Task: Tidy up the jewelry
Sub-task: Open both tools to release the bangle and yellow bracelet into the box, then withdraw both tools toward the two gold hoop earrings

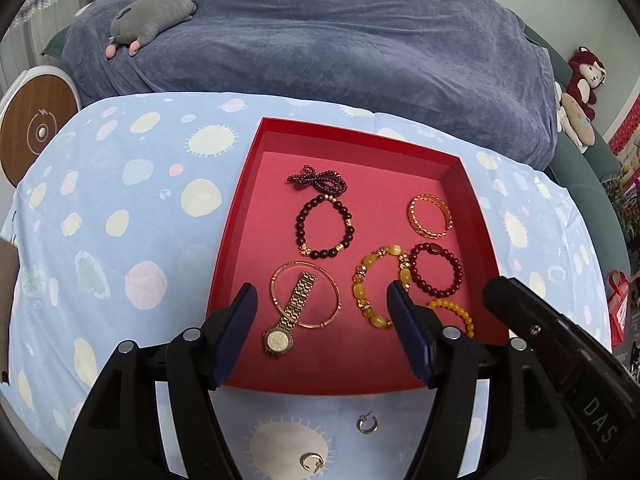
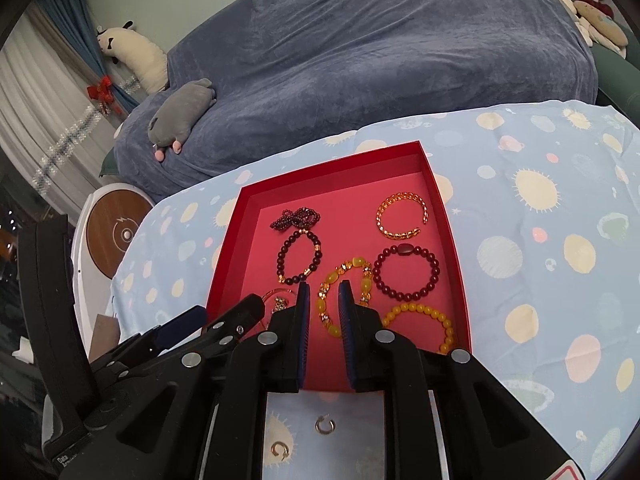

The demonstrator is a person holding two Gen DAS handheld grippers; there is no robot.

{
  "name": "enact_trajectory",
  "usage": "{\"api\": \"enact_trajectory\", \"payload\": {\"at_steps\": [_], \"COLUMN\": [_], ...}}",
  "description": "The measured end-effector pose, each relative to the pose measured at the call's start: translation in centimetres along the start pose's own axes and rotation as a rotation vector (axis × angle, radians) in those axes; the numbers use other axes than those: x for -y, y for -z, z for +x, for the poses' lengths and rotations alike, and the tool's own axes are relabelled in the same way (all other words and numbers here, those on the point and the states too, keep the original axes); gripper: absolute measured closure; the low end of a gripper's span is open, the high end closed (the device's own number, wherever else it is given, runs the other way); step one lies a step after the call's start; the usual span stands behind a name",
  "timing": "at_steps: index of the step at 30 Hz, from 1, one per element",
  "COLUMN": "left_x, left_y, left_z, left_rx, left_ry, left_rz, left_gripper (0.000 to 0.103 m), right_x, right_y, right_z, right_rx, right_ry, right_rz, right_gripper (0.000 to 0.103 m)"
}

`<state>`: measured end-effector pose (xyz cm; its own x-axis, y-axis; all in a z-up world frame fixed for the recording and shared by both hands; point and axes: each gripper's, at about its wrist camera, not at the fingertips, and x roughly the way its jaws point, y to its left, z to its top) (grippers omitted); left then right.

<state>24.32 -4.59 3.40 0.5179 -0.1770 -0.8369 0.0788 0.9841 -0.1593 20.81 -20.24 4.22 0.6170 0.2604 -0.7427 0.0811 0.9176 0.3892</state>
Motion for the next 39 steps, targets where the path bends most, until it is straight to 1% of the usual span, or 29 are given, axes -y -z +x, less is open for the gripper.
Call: {"api": "enact_trajectory", "payload": {"at_steps": [10, 16, 24, 30, 39], "left_x": [0.4, -0.7, -3.5, -5.0, -5.3], "left_y": [1.4, 2.8, 5.8, 7.8, 9.4], "left_z": [-2.5, -3.9, -4.4, -4.3, -4.5], "left_rx": [0.018, 0.02, -0.015, -0.043, -0.057], "left_ry": [0.006, 0.003, -0.008, -0.024, -0.03], "left_rz": [0.007, -0.014, -0.079, -0.101, -0.1], "left_gripper": [0.039, 0.039, 0.038, 0.038, 0.038], "right_x": [-0.3, -0.2, 0.2, 0.1, -0.6], "right_y": [2.0, 3.5, 7.1, 9.1, 11.2], "right_z": [-2.7, -4.0, -3.5, -3.0, -2.7], "right_rx": [0.012, 0.012, -0.056, -0.089, -0.124], "right_ry": [0.004, 0.014, 0.037, 0.035, 0.035], "right_rz": [0.0, -0.011, -0.029, -0.028, -0.037], "right_gripper": [0.085, 0.085, 0.085, 0.085, 0.085]}}
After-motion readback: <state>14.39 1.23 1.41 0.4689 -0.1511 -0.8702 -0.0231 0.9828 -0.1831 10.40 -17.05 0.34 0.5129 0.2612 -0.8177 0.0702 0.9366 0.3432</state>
